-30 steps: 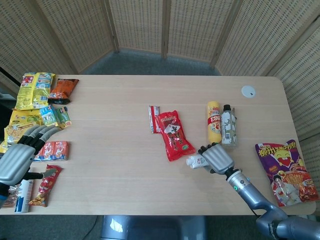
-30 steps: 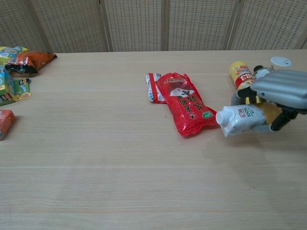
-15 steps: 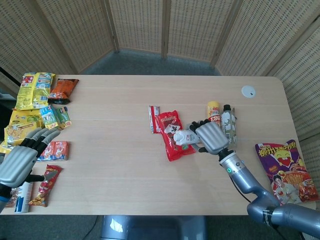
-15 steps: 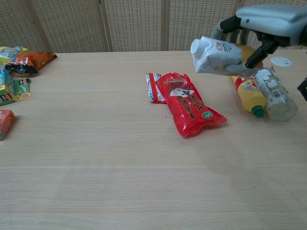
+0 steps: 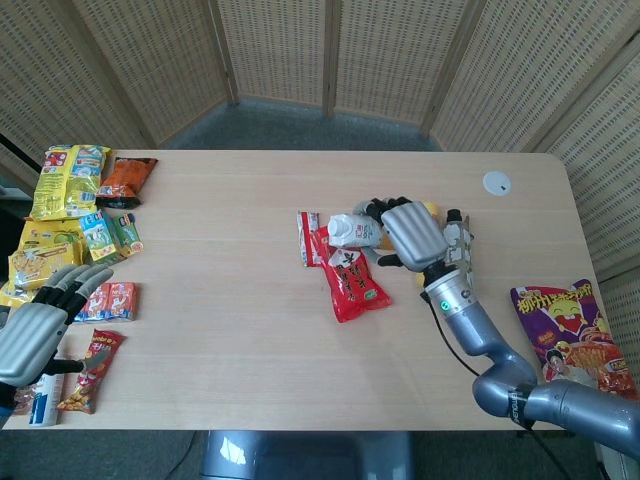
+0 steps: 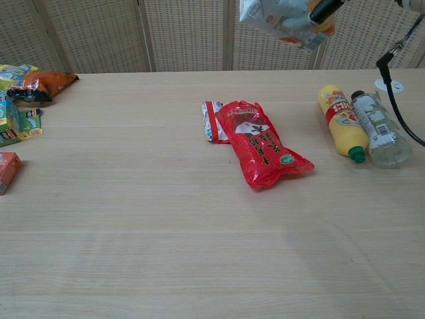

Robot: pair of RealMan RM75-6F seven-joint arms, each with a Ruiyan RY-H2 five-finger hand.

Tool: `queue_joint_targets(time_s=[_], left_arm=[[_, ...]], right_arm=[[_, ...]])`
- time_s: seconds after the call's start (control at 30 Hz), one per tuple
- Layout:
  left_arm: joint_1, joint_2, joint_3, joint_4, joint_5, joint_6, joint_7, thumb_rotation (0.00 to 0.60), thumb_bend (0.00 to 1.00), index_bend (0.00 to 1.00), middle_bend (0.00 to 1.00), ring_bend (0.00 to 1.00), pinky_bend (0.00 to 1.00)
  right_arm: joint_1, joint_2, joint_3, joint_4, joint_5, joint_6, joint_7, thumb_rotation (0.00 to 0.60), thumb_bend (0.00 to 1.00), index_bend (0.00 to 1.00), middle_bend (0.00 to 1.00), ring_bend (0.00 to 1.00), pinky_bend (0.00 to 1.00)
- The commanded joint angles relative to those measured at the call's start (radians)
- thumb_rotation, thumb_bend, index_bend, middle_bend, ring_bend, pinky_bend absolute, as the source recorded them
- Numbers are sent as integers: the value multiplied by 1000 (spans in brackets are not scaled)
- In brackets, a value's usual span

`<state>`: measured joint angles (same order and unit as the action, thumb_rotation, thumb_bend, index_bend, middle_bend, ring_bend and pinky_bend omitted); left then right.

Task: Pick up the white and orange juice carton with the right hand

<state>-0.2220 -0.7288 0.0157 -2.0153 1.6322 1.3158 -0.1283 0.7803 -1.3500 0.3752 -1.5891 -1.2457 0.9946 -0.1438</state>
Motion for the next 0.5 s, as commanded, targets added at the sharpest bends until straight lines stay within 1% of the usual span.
queue_joint_targets(time_s=[0.03,0.2,0.5], left_arm=[[12,7,8,-2,7,12,1,600,216,0,0,0,0],[20,12,11,1,10,23,-8,600,217,0,0,0,0],[4,-11,7,11,10,-3,-9,600,217,0,0,0,0]], right_arm=[[7,7,3,2,7,-1,2,600,463,692,934,700,535],[8,22,1,-14,13,12,1,600,462,691,934,700,535],[7,57,-3,-51,24,34,-17,600,463,696,935,703,536]])
